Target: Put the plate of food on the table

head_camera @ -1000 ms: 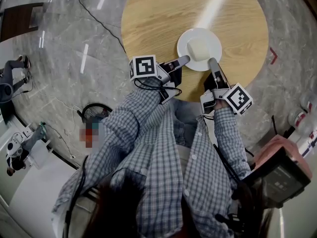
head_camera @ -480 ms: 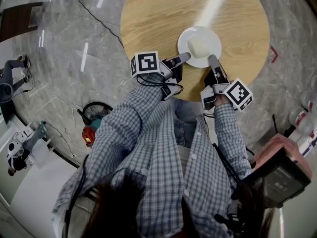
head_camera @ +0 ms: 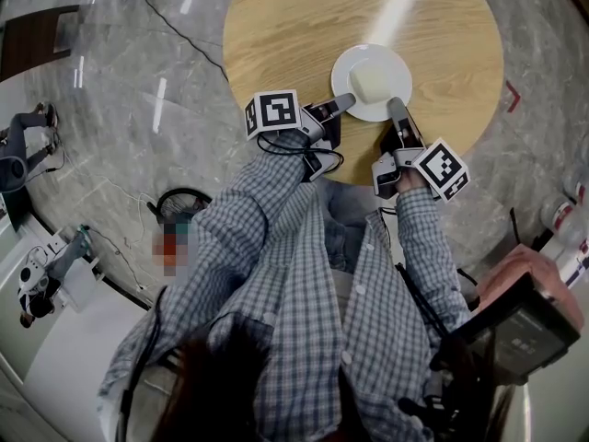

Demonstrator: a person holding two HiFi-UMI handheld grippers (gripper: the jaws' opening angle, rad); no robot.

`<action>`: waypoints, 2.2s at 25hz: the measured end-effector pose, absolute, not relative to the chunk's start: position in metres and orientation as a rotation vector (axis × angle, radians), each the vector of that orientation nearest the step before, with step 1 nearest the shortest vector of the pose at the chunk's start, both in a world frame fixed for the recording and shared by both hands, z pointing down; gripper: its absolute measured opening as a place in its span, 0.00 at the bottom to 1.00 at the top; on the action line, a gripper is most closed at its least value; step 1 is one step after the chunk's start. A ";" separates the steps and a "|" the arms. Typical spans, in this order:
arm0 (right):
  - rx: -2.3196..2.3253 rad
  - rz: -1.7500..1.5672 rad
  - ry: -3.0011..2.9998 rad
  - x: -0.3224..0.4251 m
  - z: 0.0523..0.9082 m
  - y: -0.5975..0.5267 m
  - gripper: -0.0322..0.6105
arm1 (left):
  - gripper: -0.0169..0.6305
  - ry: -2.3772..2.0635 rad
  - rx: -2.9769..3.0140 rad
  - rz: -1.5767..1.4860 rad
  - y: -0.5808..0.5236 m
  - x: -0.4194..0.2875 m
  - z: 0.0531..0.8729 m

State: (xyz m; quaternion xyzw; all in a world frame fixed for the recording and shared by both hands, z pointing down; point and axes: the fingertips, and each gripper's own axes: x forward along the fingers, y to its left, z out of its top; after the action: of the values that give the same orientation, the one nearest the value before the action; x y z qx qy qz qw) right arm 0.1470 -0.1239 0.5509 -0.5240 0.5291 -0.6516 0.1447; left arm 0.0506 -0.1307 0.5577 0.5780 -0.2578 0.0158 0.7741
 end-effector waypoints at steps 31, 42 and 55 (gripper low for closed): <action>-1.645 -1.785 1.474 0.163 0.549 -0.130 0.10 | 0.20 -0.319 1.259 0.136 -0.107 0.072 0.548; -1.653 -1.759 1.469 0.164 0.553 -0.143 0.09 | 0.20 -0.308 1.230 0.174 -0.095 0.072 0.556; -1.651 -1.805 1.483 0.158 0.558 -0.136 0.09 | 0.06 -0.406 1.168 0.060 -0.104 0.065 0.560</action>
State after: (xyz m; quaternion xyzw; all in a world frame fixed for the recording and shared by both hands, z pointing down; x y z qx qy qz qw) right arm 0.1580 -0.1357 0.5581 -0.5714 0.5132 -0.6249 0.1400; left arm 0.0653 -0.1039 0.5597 0.5476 -0.1904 0.0283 0.8143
